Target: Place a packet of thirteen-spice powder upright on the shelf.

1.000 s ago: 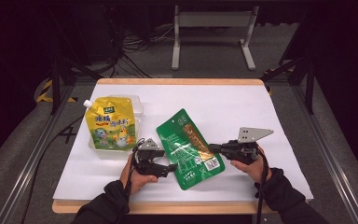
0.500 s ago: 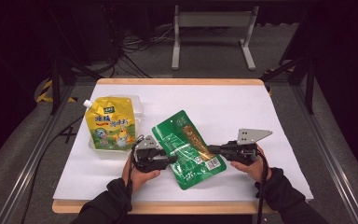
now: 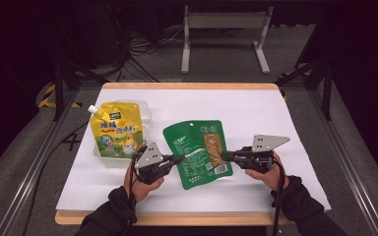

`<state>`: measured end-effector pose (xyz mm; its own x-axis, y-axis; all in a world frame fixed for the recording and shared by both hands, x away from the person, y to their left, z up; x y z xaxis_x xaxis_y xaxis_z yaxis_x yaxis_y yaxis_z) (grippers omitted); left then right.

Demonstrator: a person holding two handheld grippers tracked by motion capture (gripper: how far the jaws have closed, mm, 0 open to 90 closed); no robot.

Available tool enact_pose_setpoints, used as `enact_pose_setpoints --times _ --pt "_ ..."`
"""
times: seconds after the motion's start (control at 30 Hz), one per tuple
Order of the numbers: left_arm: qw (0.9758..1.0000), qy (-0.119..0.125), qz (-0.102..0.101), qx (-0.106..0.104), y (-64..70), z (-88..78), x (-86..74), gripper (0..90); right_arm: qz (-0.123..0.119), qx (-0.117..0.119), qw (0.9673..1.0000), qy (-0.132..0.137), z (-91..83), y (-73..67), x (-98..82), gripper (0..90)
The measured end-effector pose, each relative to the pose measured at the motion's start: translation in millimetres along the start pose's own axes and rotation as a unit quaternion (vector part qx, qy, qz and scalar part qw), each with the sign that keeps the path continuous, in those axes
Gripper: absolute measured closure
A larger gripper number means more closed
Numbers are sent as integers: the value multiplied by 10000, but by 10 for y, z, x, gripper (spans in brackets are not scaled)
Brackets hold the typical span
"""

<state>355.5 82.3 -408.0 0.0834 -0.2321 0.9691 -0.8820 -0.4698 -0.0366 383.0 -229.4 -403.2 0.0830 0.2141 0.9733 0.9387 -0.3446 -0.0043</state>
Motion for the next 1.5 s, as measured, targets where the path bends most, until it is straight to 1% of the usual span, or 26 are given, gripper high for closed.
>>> enact_pose_setpoints --times 0.03,0.13,0.2,0.27,0.37,0.4,0.47,0.6,0.7,0.77,0.8,0.83,0.87,0.9,0.93,0.97,1.0,1.03,1.07,1.13,1.17,1.23,1.3,1.33,1.4,1.5 --pt "9999 -16 138 -21 29 0 19 879 -5 -12 10000 -37 14 -4 17 783" --pt "9998 -25 143 -107 26 -13 28 883 -50 -28 10000 -69 22 -6 29 773" --pt "9997 -37 189 -151 29 -23 35 882 -18 2 10000 -31 33 -9 61 715" --pt "9996 -19 254 -148 35 -45 46 879 -98 44 9999 -105 83 -23 138 642" --pt "9994 1 301 -158 31 -56 56 882 -74 42 9999 -128 114 -15 183 597" --pt "9995 44 265 -191 35 -61 61 883 -46 45 9999 -122 124 -6 203 561" --pt "9989 58 360 -310 45 -76 80 893 5 94 9998 -147 144 15 242 520" --pt "9973 41 507 -537 96 -54 106 898 4 97 10000 -8 144 36 296 509" --pt "9962 14 565 -660 151 10 137 898 -122 96 9999 23 165 17 348 538" --pt "9962 50 577 -646 157 21 147 897 -140 101 9998 38 175 9 368 568" --pt "9966 35 601 -568 137 25 158 893 -175 204 9996 115 185 -10 391 665" --pt "9969 63 539 -573 128 23 152 889 -215 230 9994 115 183 -22 398 730" --pt "9975 96 459 -534 121 18 149 869 -217 282 9992 157 176 -34 403 789" --pt "9975 96 459 -534 121 18 149 831 -217 282 9992 157 176 -34 403 789" --pt "9979 108 466 -445 103 -3 153 801 -275 284 9991 131 165 -47 408 871" --pt "9981 140 432 -414 92 -19 154 774 -232 358 9990 161 160 -48 408 877" --pt "9981 140 432 -414 92 -19 154 736 -252 323 9990 160 157 -53 411 882" --pt "9985 141 395 -360 89 -36 152 736 -252 323 9990 160 157 -53 411 882" --pt "9985 124 430 -315 76 -57 149 703 -288 254 9992 144 154 -56 417 886" --pt "9992 36 387 -111 70 -112 125 533 -285 211 9991 223 137 -58 431 889" --pt "9991 27 401 -115 73 -145 104 545 -315 133 9991 261 127 -59 444 891" --pt "9990 -66 448 -2 88 -208 58 519 -336 12 9989 319 113 -50 467 892" --pt "9991 -123 405 69 95 -280 4 457 -327 -110 9988 359 101 -29 482 893" --pt "9993 -151 328 111 101 -317 -28 413 -312 -165 9986 403 93 -10 489 893" --pt "9988 -294 369 92 114 -380 -100 402 -291 -214 9984 428 86 11 501 893" --pt "9982 -469 351 107 158 -453 -200 334 -340 -285 9981 434 111 24 541 894"
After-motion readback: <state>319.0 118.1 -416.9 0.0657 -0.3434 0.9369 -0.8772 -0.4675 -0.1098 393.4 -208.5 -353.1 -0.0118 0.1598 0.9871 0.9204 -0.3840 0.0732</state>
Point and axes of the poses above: each handheld gripper's, and its own axes: z roughly forward along the jaws, x roughly out of its top, y roughly to its right, the point moved 2 cm from there along z, roughly forward along the jaws, and after that the axes turned 8 degrees about y, right-handed, at the moved point
